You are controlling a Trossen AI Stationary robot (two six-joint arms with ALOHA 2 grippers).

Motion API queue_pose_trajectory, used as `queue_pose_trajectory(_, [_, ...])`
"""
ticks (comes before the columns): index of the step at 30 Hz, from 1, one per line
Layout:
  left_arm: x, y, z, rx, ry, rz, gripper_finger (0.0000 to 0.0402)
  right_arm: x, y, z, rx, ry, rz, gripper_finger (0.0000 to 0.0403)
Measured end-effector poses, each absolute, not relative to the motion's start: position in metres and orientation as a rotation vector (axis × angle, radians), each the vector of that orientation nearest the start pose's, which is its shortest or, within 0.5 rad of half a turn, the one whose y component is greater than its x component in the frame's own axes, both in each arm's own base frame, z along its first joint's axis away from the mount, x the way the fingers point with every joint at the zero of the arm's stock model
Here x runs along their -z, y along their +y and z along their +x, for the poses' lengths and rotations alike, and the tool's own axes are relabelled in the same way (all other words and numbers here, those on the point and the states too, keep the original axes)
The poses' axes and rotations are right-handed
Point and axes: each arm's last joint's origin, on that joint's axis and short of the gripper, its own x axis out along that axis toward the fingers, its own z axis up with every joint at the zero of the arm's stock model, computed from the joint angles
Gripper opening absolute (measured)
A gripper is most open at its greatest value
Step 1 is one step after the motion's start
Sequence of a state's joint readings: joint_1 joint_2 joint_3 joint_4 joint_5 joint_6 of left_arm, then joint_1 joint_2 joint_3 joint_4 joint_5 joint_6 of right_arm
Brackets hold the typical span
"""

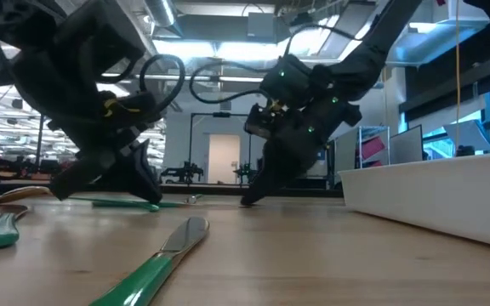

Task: Sort silverware
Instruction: Put the middle right green knife into the silverware rack

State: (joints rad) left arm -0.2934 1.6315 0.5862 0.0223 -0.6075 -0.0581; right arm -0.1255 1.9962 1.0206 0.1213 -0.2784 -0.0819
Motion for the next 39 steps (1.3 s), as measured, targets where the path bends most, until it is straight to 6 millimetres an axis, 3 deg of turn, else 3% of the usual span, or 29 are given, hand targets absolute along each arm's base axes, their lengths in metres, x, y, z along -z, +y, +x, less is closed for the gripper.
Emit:
queue_pose_trajectory(3, [-0.108,-0.062,0.251,-0.331,0.901,0.429,0.0000,-0.100,-0.021,0.379,-0.158,0.847,-0.017,0.0223])
queue_pose_trajectory(7, [-0.109,-0.065,0.250,-0.372,0.878,0.453,0.0000,-0.093,-0.010,0.379,-0.183,0.863,-0.024,0.0206])
queue_pose_trajectory(18, [-0.119,-0.076,0.258,-0.352,0.818,0.419,0.0004,-0.087,-0.005,0.380,-0.127,0.884,0.045,0.0132])
queue_pose_trajectory(24, [-0.119,-0.073,0.261,-0.298,0.852,0.290,0.0080,-0.086,0.008,0.379,-0.117,0.903,0.003,0.0070])
queue_pose_trajectory(32, [-0.112,-0.056,0.257,-0.322,0.930,0.116,0.0205,-0.086,0.030,0.377,-0.099,0.911,-0.150,0.0030])
queue_pose_trajectory(35, [-0.107,-0.048,0.254,-0.313,0.960,0.084,0.0215,-0.086,0.033,0.376,-0.103,0.909,-0.162,0.0012])
queue_pose_trajectory(39, [-0.103,-0.039,0.251,-0.310,1.009,0.053,0.0189,-0.086,0.034,0.376,-0.105,0.909,-0.164,0.0003])
